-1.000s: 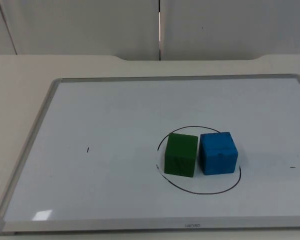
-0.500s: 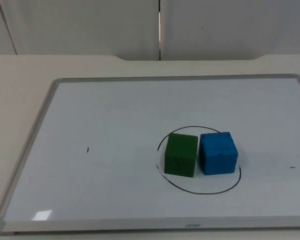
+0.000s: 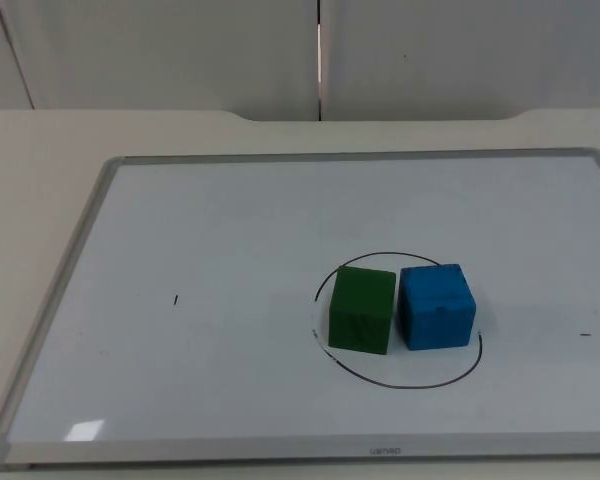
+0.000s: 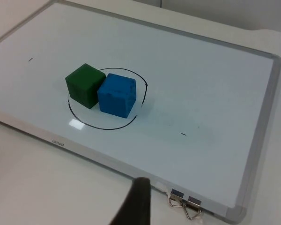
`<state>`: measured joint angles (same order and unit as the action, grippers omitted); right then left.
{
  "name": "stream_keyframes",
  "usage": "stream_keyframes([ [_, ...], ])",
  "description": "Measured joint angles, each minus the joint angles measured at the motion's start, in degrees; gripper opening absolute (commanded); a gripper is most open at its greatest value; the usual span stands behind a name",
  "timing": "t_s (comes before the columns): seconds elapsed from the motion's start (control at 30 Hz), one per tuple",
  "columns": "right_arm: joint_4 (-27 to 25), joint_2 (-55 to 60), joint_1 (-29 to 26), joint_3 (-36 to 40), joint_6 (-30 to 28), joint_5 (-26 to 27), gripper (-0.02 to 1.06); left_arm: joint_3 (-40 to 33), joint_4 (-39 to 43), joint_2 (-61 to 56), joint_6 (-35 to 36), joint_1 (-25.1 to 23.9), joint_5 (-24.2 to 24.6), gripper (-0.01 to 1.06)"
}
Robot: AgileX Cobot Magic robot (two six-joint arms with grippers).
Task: Push the two cubes into the marked area.
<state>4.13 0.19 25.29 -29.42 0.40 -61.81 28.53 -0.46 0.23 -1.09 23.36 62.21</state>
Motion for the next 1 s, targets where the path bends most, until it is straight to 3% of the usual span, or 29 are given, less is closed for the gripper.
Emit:
stream_keyframes([
  [0.07, 0.0, 0.0, 0.0, 0.0, 0.0, 0.0, 0.81, 0.0, 0.0, 0.0, 0.0, 0.0, 0.0, 0.7],
  [0.33, 0.0, 0.0, 0.0, 0.0, 0.0, 0.0, 0.81, 0.0, 0.0, 0.0, 0.0, 0.0, 0.0, 0.73],
  [0.4, 0.0, 0.0, 0.0, 0.0, 0.0, 0.0, 0.86, 0.0, 0.0, 0.0, 0.0, 0.0, 0.0, 0.73],
  [0.53, 0.0, 0.0, 0.0, 0.0, 0.0, 0.0, 1.05, 0.0, 0.0, 0.0, 0.0, 0.0, 0.0, 0.73],
  [0.7, 0.0, 0.0, 0.0, 0.0, 0.0, 0.0, 1.05, 0.0, 0.0, 0.0, 0.0, 0.0, 0.0, 0.76],
  [0.87, 0.0, 0.0, 0.0, 0.0, 0.0, 0.0, 1.05, 0.0, 0.0, 0.0, 0.0, 0.0, 0.0, 1.05],
  [1.0, 0.0, 0.0, 0.0, 0.0, 0.0, 0.0, 1.05, 0.0, 0.0, 0.0, 0.0, 0.0, 0.0, 1.05],
])
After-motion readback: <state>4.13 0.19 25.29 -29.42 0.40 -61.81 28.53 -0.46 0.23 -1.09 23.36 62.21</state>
